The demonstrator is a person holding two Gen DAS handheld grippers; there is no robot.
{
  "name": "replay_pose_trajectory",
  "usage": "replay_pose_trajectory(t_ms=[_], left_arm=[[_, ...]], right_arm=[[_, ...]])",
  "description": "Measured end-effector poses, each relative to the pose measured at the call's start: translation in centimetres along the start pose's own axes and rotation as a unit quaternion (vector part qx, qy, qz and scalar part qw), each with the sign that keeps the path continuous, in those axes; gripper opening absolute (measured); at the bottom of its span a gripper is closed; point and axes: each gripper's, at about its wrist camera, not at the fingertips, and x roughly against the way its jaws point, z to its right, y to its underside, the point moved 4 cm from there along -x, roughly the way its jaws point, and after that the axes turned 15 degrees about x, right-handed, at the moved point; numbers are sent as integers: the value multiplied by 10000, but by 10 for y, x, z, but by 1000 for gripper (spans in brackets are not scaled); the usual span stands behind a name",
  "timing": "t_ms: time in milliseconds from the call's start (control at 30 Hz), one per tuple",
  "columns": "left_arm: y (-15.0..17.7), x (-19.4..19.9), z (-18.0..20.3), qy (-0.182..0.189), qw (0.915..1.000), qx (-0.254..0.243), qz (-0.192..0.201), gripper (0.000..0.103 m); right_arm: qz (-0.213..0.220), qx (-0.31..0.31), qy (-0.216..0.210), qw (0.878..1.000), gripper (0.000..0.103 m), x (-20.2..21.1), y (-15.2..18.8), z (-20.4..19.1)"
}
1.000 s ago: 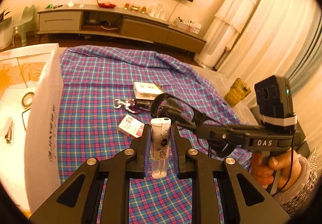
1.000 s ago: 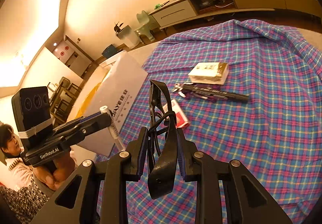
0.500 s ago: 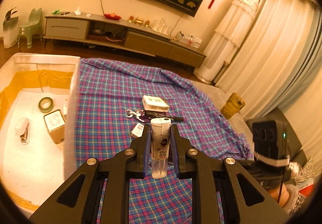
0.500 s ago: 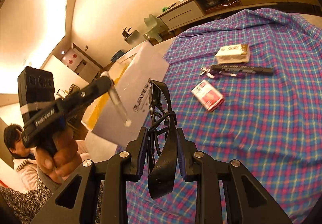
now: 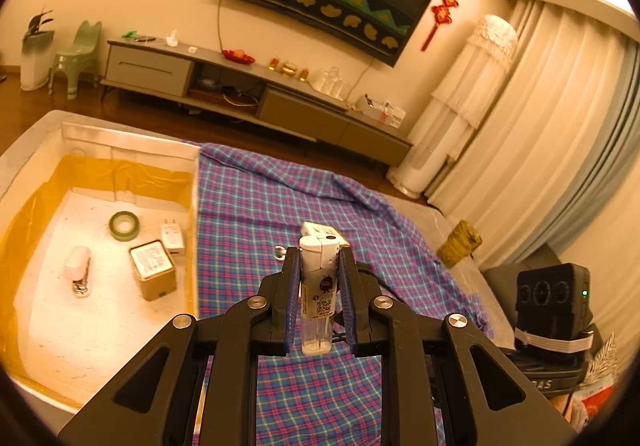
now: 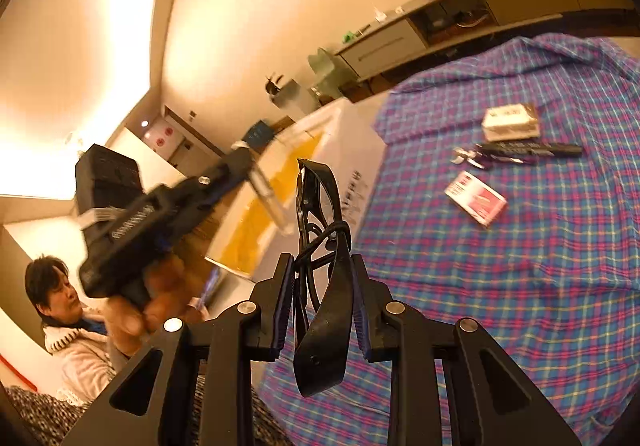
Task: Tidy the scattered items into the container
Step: 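Carry the clear bottle and black glasses with both tools over the white box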
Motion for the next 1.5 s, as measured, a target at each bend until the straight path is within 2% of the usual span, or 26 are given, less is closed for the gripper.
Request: replay_pose_trajectory(t_ms=[433, 967, 1133, 1500], left_arm=[[-37, 44, -44, -78, 9974, 455, 551, 19], [-66, 84, -103, -232, 9885, 1134, 976, 19], [-69, 90, -119, -373, 9854, 1279, 1058, 19], [-76, 94, -149, -975, 9791, 1327, 1197, 19]], right_arm=[[18, 383, -150, 9992, 28, -27, -35, -54], [-196, 740, -136, 9970, 28, -80, -53, -103], [-261, 810, -95, 9963, 28, -95, -57, -113], [-482, 1187, 142, 9917, 29, -133, -60, -133]])
